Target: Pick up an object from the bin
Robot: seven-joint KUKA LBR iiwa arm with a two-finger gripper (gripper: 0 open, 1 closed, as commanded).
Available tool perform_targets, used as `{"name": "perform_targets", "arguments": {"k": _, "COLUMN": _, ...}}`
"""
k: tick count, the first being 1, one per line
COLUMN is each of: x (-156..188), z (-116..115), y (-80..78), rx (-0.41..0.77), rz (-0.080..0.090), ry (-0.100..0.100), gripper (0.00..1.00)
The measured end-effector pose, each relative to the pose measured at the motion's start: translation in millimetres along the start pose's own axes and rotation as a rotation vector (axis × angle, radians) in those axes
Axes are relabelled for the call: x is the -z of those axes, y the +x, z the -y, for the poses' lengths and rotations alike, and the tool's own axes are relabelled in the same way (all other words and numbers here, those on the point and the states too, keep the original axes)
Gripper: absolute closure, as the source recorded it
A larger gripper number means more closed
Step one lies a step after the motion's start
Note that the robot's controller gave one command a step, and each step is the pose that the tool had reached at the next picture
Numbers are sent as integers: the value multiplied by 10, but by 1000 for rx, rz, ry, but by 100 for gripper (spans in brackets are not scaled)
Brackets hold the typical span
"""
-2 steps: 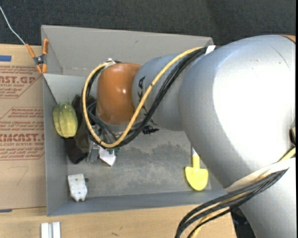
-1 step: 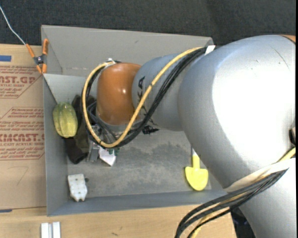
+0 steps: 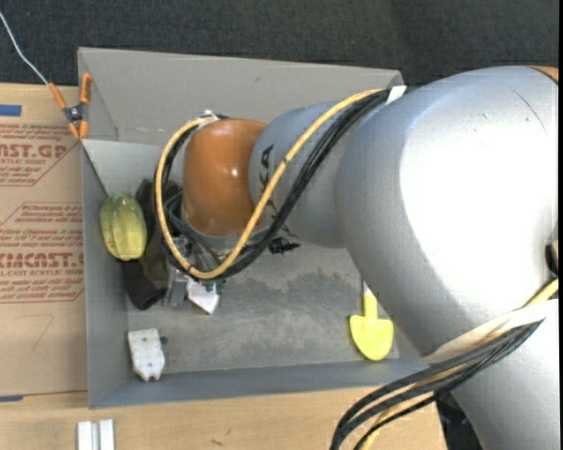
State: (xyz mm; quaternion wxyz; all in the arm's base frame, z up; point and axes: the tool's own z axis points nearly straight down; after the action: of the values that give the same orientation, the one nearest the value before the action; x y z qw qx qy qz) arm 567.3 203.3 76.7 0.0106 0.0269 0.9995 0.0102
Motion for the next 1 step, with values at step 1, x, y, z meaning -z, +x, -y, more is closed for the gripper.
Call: {"name": "perform_targets", "arguments": {"k": 1, "x": 0, "z": 0, "y": 0, "rx": 0, "rz": 0, "ry": 0, "gripper": 100}}
